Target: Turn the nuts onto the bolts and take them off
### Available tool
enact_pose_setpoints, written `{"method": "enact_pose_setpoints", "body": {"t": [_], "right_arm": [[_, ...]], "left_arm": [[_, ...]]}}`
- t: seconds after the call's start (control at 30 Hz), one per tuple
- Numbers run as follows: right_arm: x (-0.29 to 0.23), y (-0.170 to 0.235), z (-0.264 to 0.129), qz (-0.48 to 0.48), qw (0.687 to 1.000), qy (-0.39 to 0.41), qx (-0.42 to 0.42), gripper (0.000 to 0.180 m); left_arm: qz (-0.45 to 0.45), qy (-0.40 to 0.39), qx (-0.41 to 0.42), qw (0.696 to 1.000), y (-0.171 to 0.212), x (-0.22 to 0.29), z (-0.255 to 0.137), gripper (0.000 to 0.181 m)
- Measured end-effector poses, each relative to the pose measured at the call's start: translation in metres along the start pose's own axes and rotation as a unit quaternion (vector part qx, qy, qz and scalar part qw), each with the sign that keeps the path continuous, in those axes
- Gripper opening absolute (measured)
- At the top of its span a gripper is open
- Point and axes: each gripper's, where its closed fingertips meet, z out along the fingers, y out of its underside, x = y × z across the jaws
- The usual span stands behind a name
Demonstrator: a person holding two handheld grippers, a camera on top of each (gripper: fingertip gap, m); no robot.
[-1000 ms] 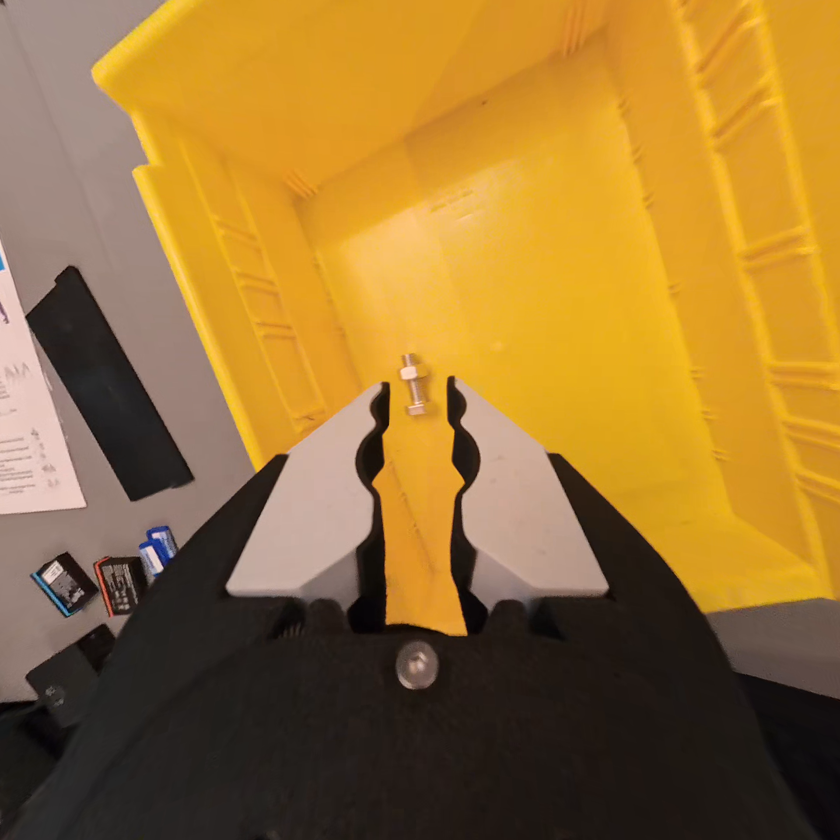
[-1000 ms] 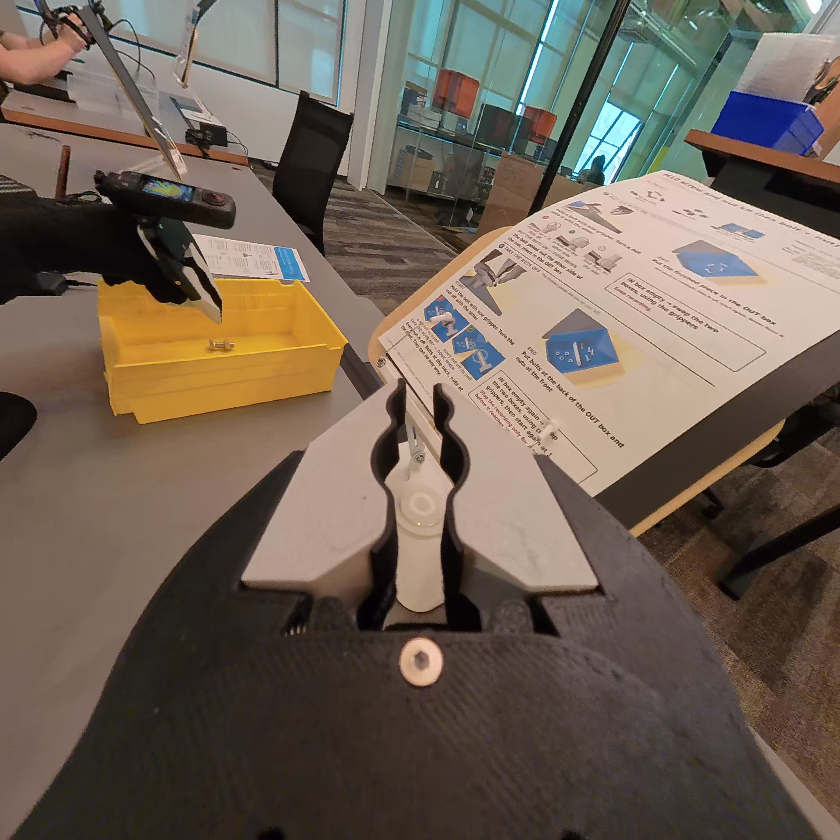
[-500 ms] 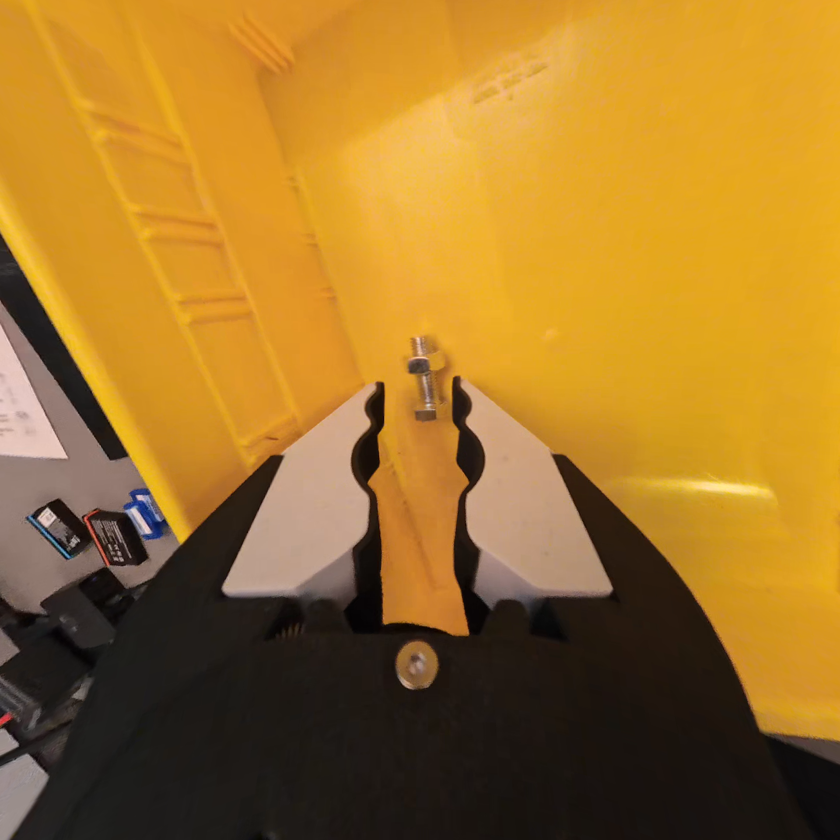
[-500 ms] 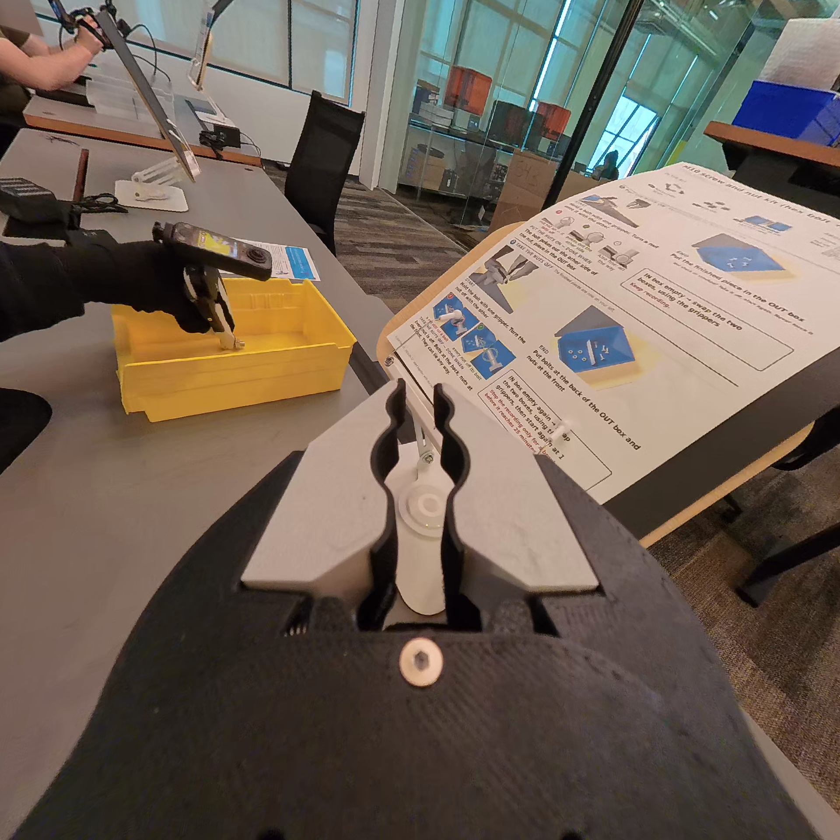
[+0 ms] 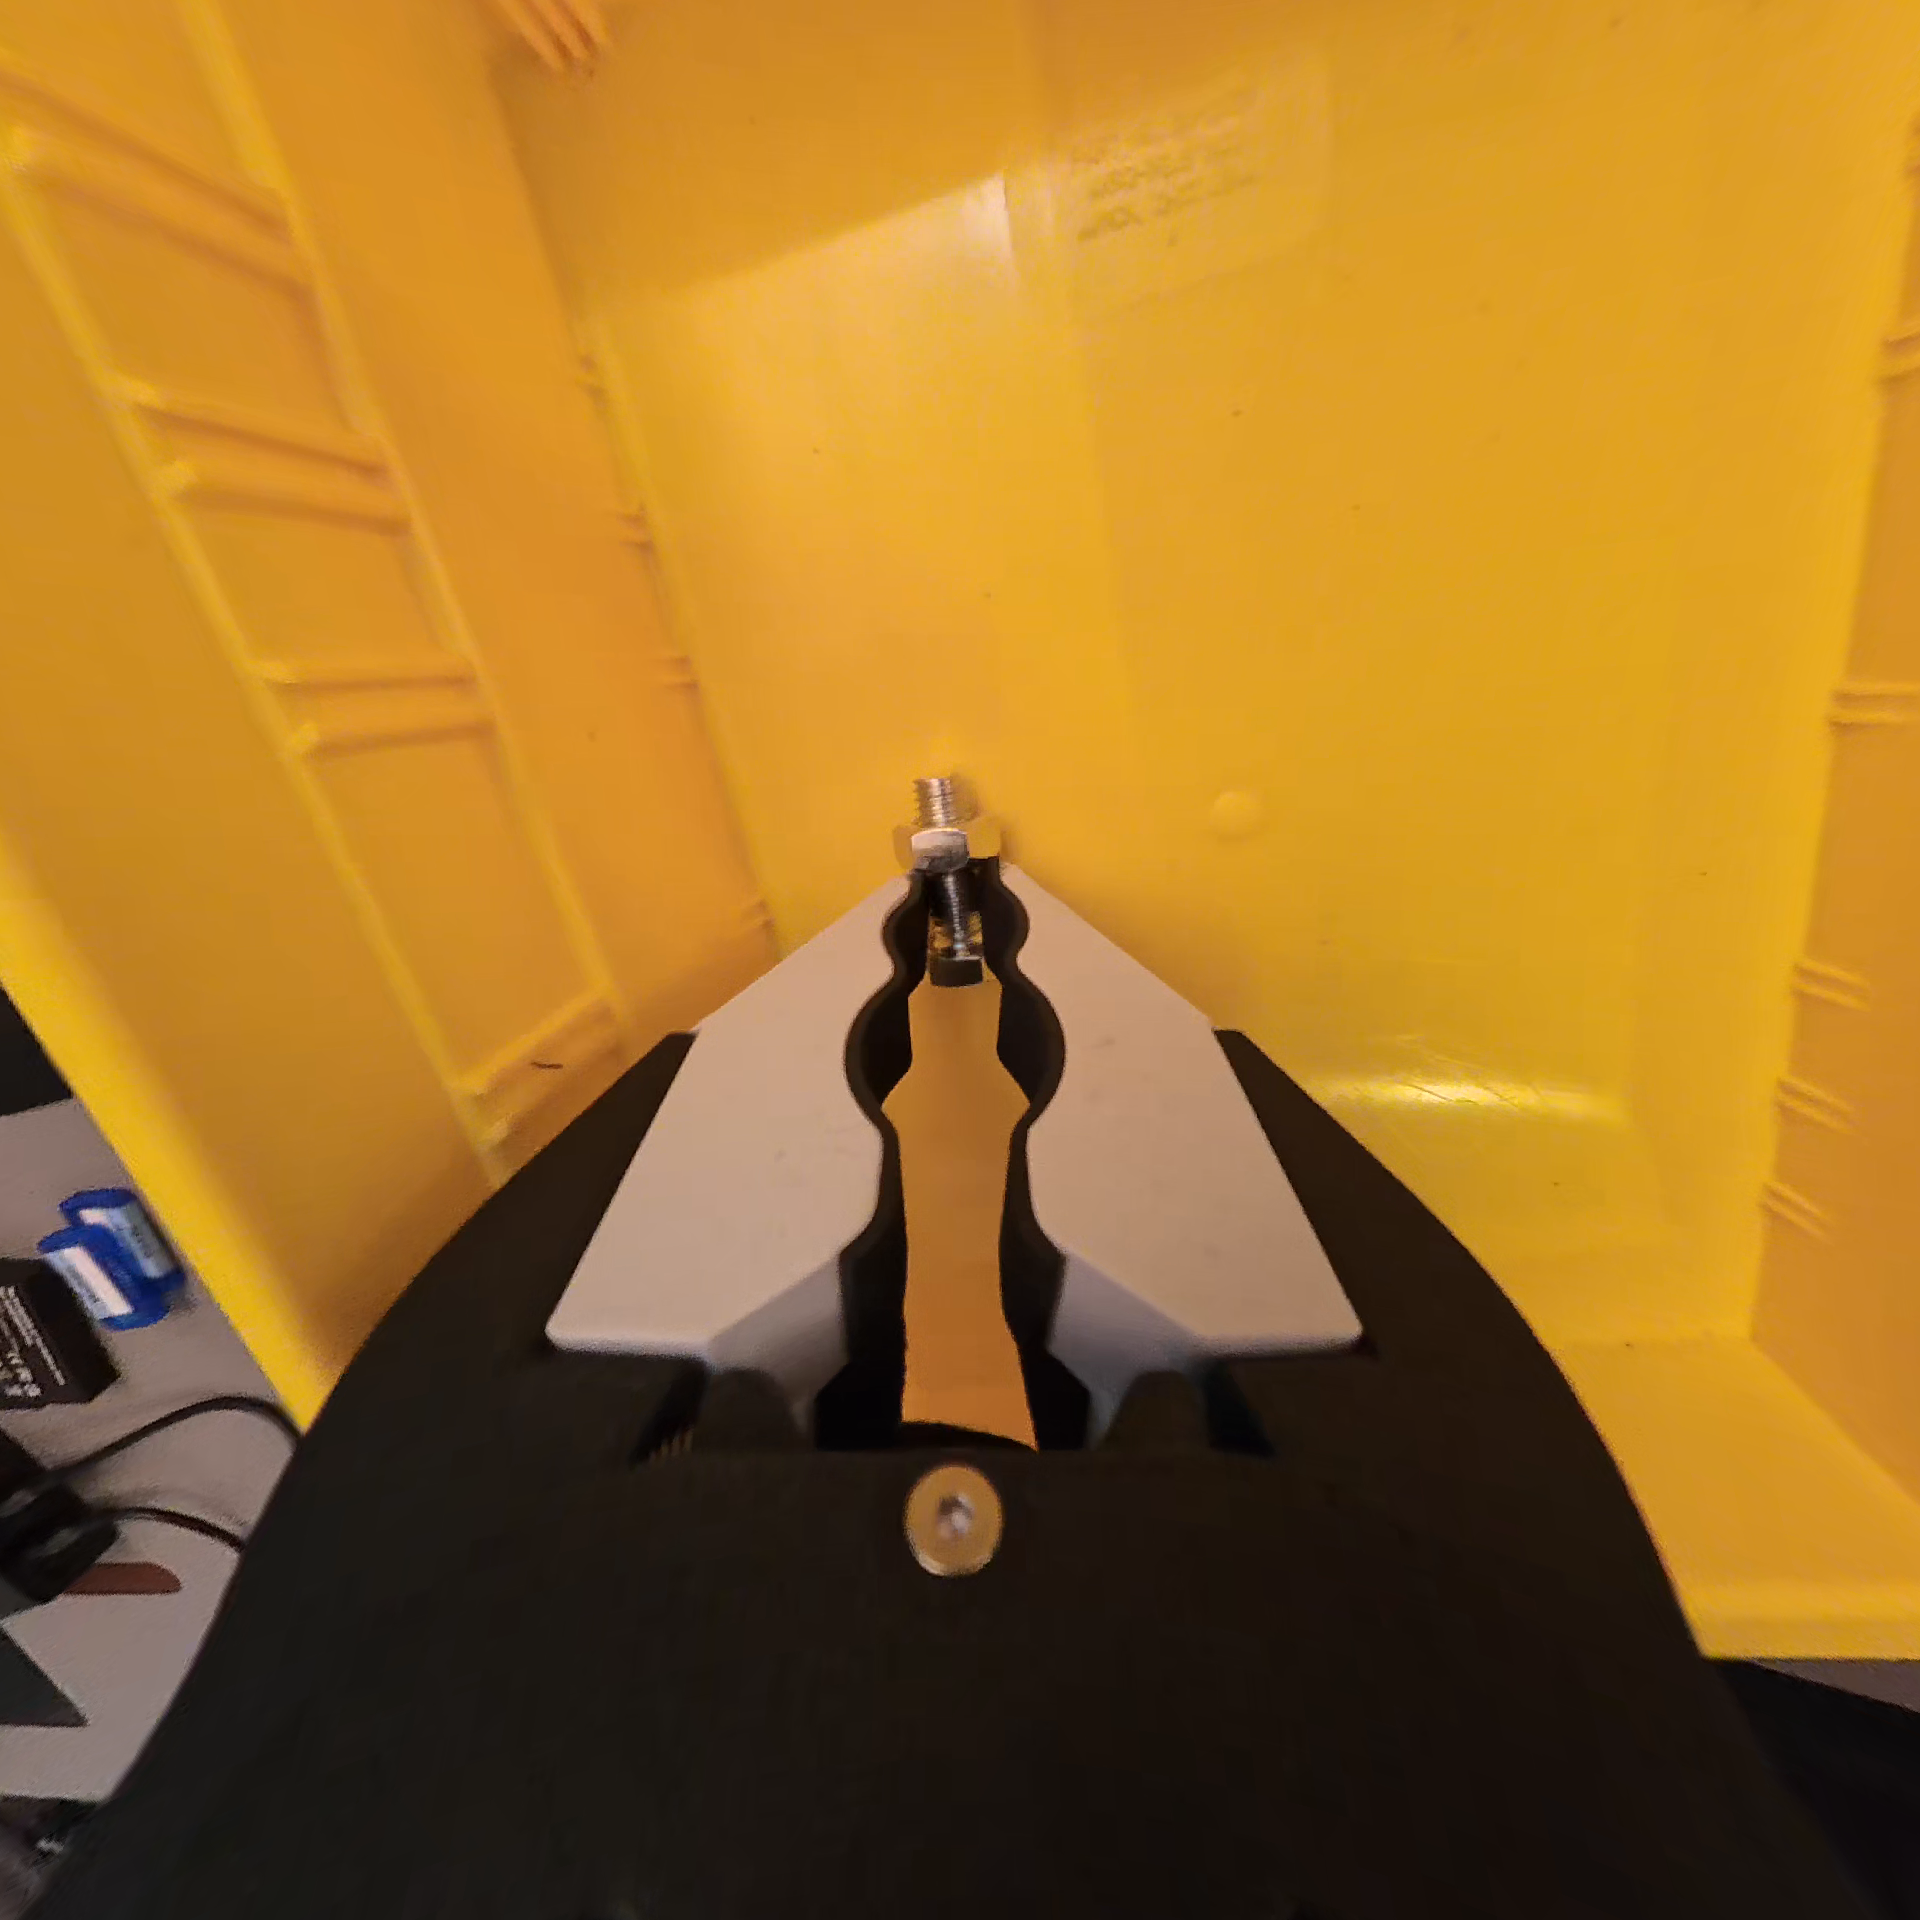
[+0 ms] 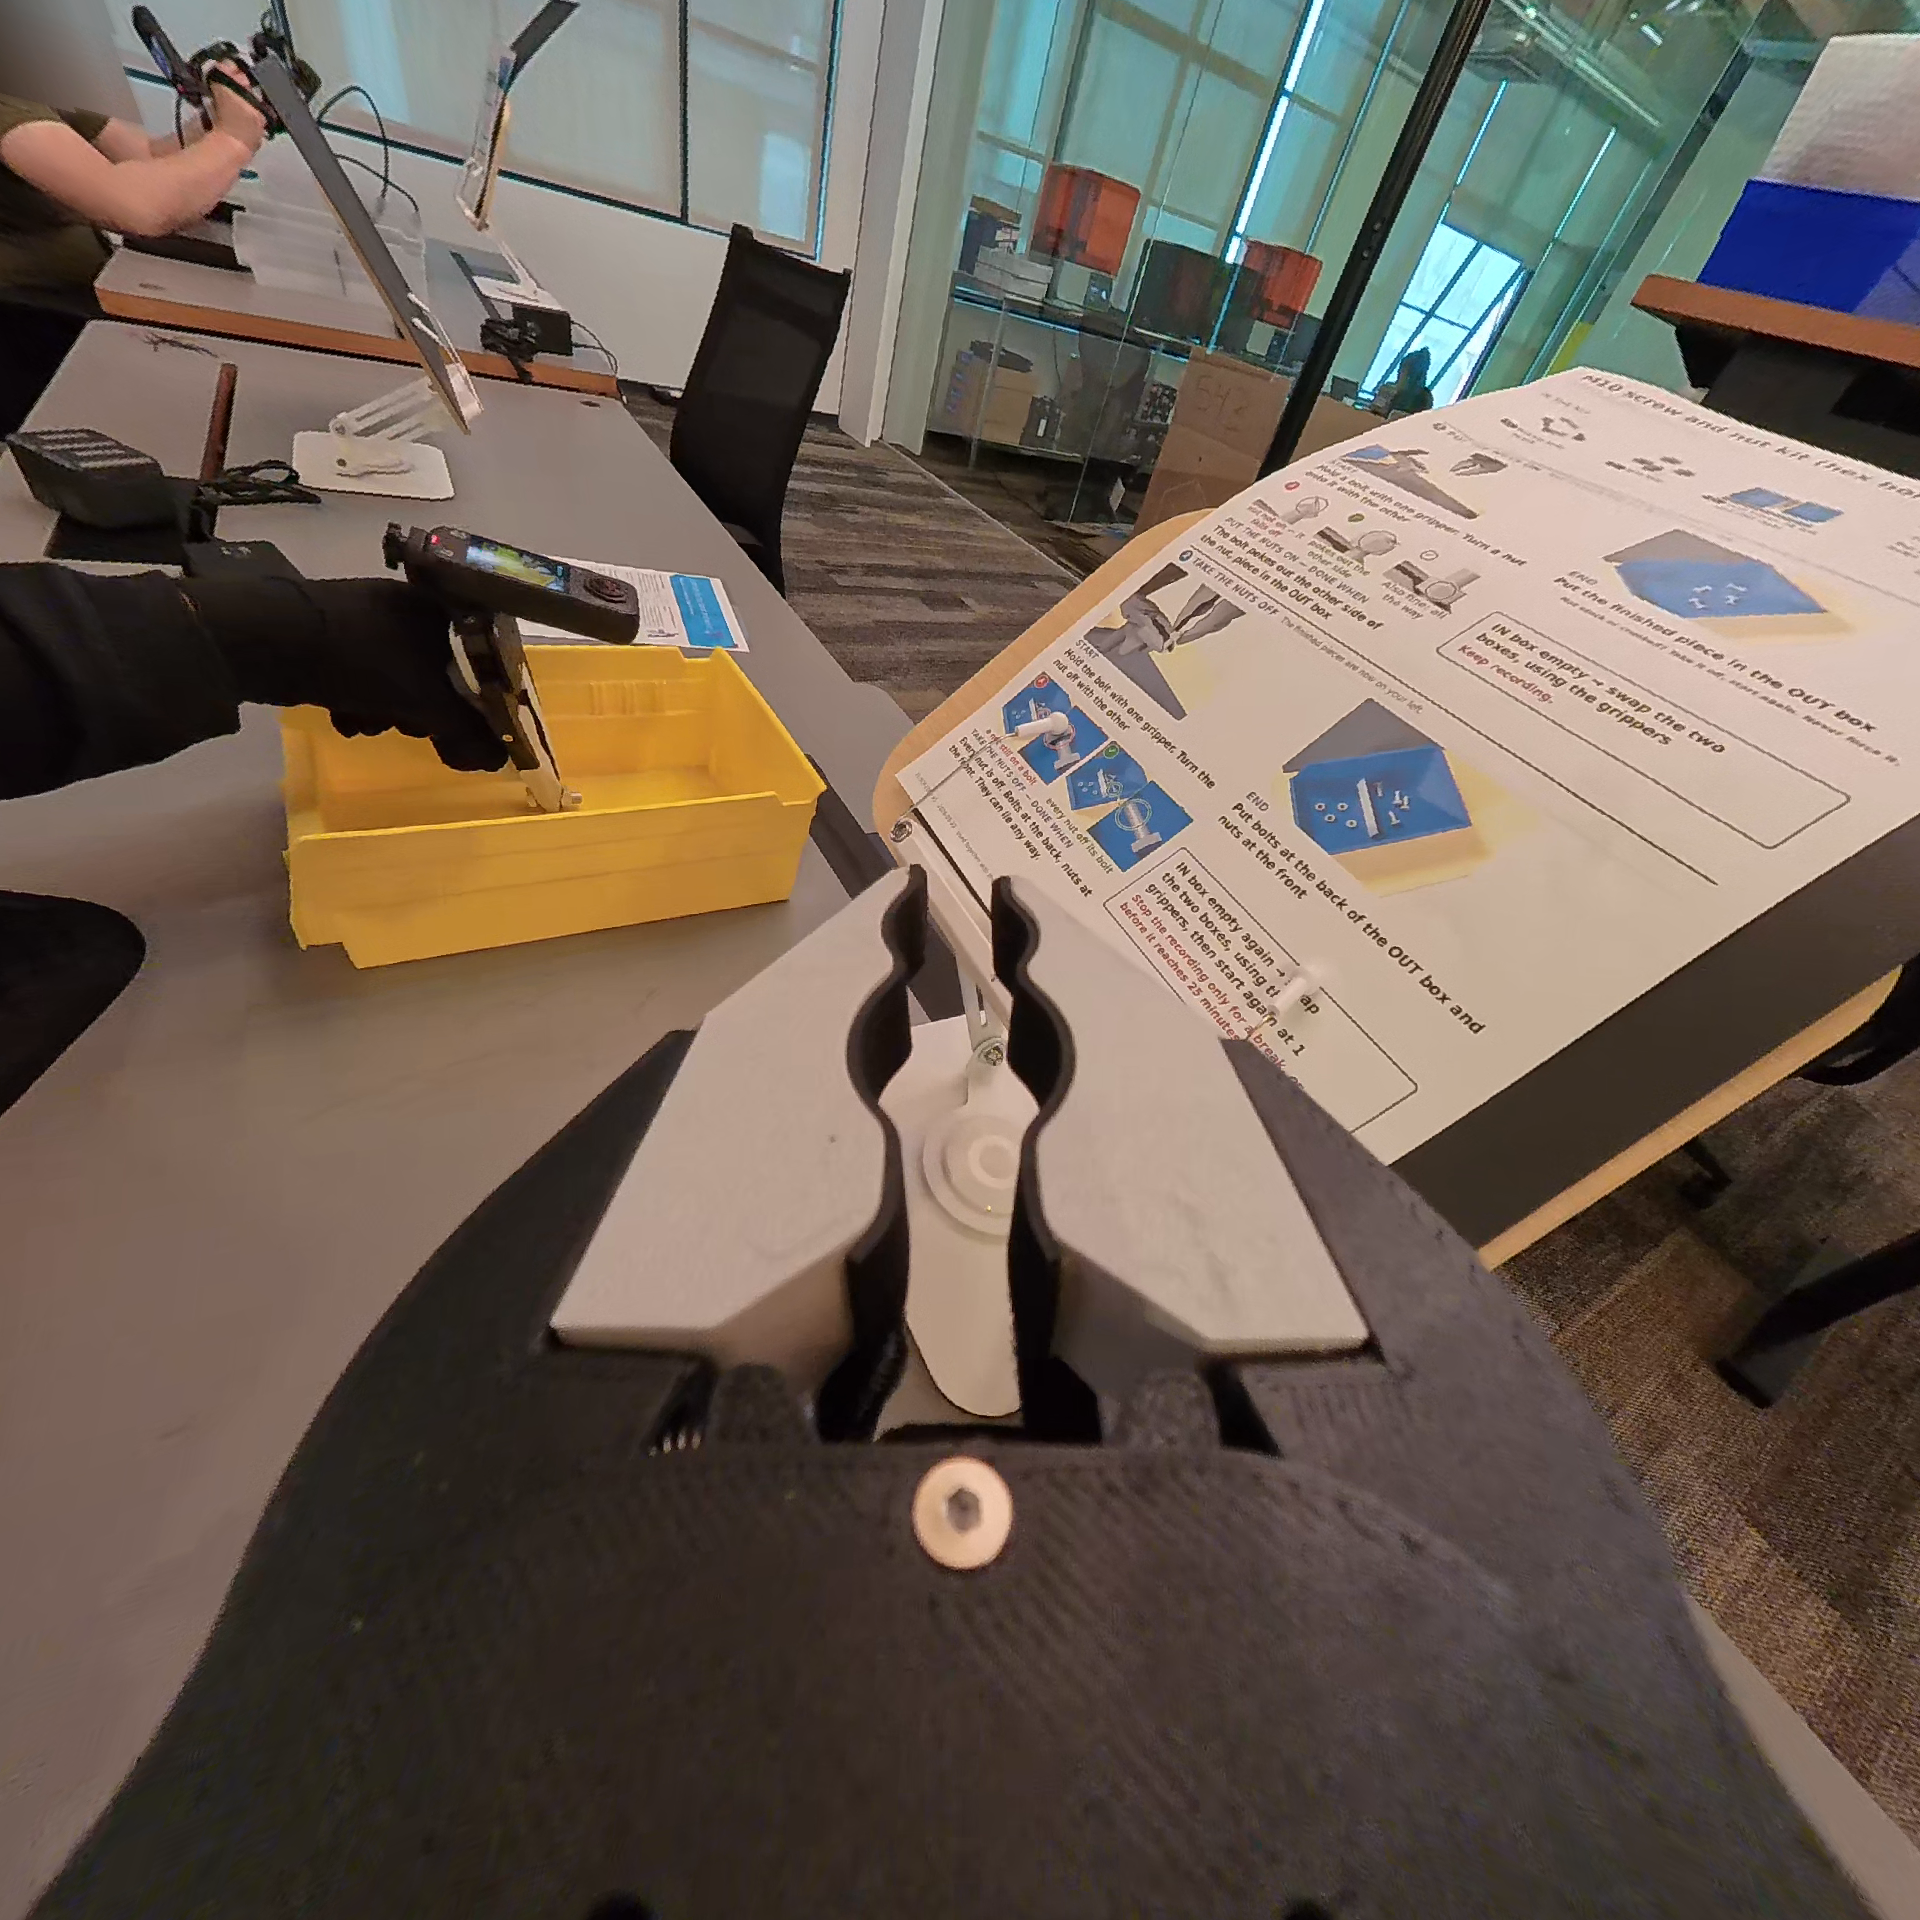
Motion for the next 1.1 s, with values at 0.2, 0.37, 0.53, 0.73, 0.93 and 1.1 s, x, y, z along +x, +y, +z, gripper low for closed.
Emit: {"method": "enact_pose_setpoints", "body": {"t": [0.2, 0.37, 0.53, 0.73, 0.93, 1.1], "right_arm": [[-0.002, 0.000, 0.002, -0.001, 1.000, -0.005, -0.001, 0.010], [-0.013, -0.004, 0.011, -0.006, 1.000, -0.022, 0.003, 0.010], [-0.029, -0.006, 0.030, -0.006, 0.999, -0.049, 0.003, 0.018], [-0.050, -0.005, 0.060, 0.025, 0.996, -0.084, 0.001, 0.028], [-0.059, -0.009, 0.078, 0.072, 0.990, -0.112, 0.037, 0.032], [-0.053, 0.000, 0.086, 0.111, 0.985, -0.121, 0.047, 0.031]], "left_arm": [[0.016, 0.010, 0.053, 0.998, -0.008, 0.012, -0.006, 0.008], [0.032, -0.012, 0.166, 0.985, -0.035, 0.019, -0.050, 0.007], [0.114, -0.094, 0.343, 0.928, -0.085, 0.049, -0.142, 0.007], [0.252, -0.165, 0.493, 0.816, -0.134, 0.156, -0.231, 0.008], [0.361, -0.200, 0.588, 0.696, -0.159, 0.260, -0.276, 0.008], [0.408, -0.202, 0.606, 0.652, -0.168, 0.307, -0.274, 0.008]]}}
